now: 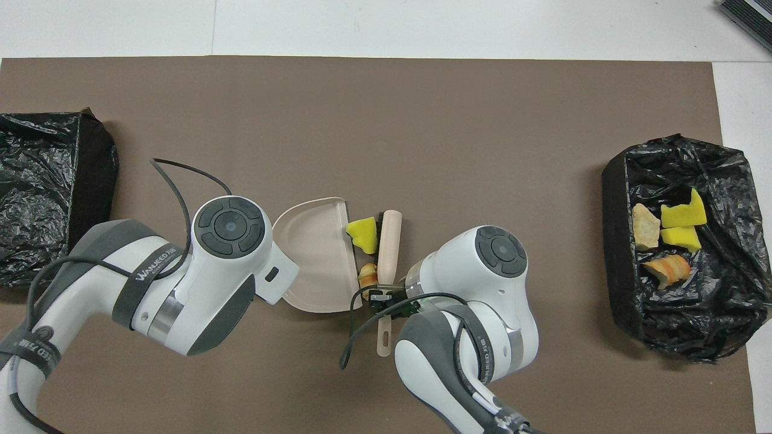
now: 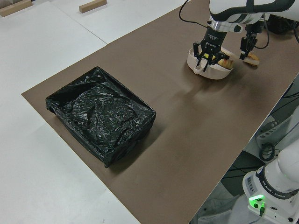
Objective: Sweep and dump trash in bin
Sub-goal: 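Sweep the bread and sponge pieces into the dustpan with the right gripper, then draw the brush back toward the last bread chunk with the right gripper, then sweep the last bread chunk into the dustpan with the right gripper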
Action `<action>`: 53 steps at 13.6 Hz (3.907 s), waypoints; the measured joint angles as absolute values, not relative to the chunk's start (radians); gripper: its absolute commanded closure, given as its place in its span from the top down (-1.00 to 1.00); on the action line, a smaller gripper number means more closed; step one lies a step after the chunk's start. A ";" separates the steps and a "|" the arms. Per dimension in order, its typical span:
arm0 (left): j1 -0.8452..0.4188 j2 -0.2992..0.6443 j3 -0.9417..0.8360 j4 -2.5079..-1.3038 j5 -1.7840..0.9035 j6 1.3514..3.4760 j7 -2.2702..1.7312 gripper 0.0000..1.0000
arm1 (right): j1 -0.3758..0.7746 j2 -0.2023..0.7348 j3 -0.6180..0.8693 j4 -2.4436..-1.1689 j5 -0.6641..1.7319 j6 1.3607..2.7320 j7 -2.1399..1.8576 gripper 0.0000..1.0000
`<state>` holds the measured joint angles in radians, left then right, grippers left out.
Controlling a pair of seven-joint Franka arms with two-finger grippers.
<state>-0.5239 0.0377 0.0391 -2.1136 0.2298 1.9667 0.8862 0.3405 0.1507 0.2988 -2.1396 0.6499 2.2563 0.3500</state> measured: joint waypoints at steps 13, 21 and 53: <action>-0.521 -0.012 0.054 -2.118 0.235 1.975 1.007 -1.00 | 0.252 -0.194 0.278 -2.227 0.206 1.689 0.441 -1.00; -0.521 -0.133 0.045 -2.281 0.290 1.963 1.029 -1.00 | 0.300 -0.289 0.295 -2.521 0.396 1.890 0.464 -1.00; -0.471 -0.100 0.057 -2.310 0.202 2.136 1.016 -1.00 | 0.436 -0.073 0.278 -2.190 0.311 1.832 0.494 -1.00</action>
